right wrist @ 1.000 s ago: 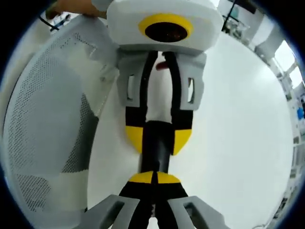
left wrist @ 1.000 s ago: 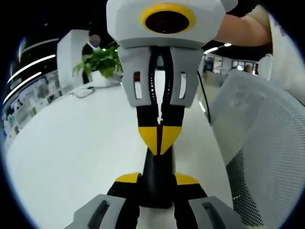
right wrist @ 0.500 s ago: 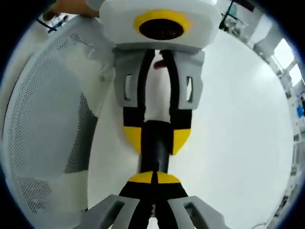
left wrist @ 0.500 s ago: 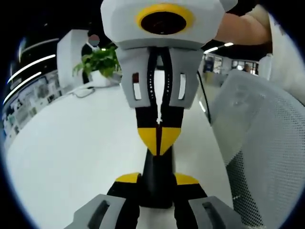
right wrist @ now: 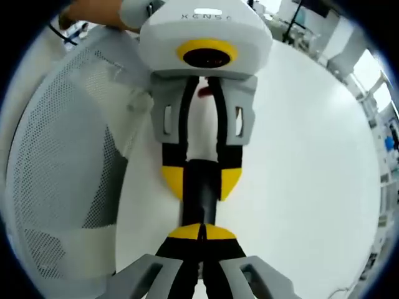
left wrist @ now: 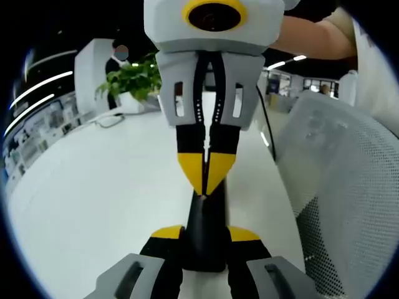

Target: Press the specified remote control buttons in sequence, fully releasing each button before pressing the next.

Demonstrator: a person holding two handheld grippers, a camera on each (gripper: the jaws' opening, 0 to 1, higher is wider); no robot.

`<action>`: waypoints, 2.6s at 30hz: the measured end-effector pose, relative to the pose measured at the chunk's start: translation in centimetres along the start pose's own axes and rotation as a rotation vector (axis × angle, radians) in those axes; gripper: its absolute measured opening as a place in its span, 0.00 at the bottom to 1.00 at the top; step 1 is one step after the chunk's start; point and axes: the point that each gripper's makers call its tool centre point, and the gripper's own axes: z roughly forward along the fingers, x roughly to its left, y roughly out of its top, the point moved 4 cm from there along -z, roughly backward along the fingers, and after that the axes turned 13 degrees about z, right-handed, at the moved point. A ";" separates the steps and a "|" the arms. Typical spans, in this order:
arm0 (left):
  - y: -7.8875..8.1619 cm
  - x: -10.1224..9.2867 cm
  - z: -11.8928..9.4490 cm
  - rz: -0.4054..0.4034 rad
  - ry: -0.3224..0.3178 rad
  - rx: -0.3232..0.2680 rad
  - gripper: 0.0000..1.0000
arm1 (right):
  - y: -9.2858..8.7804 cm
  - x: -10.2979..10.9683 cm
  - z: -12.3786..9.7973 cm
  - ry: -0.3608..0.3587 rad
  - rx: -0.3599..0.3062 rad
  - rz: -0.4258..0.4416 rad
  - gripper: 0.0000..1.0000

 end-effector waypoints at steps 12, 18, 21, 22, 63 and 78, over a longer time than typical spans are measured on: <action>0.0 0.0 0.0 -0.001 0.003 0.003 0.25 | 0.6 0.0 -1.2 -0.018 -0.002 -0.022 0.00; 0.1 -0.1 0.0 -0.002 0.004 0.004 0.25 | 1.1 0.1 -1.4 -0.019 0.000 -0.038 0.00; 0.1 -0.2 0.0 -0.003 0.004 0.004 0.25 | 1.3 0.2 -1.3 -0.017 -0.001 -0.042 0.00; 0.1 -0.1 0.0 -0.003 0.004 0.003 0.25 | 1.3 0.2 -1.3 -0.017 0.001 -0.045 0.00; 0.0 0.1 0.0 -0.004 0.002 -0.001 0.25 | 1.3 0.4 1.8 0.035 0.050 -0.066 0.00; 0.0 0.2 0.0 -0.005 0.004 -0.001 0.25 | 1.3 0.4 2.0 0.033 0.060 -0.065 0.00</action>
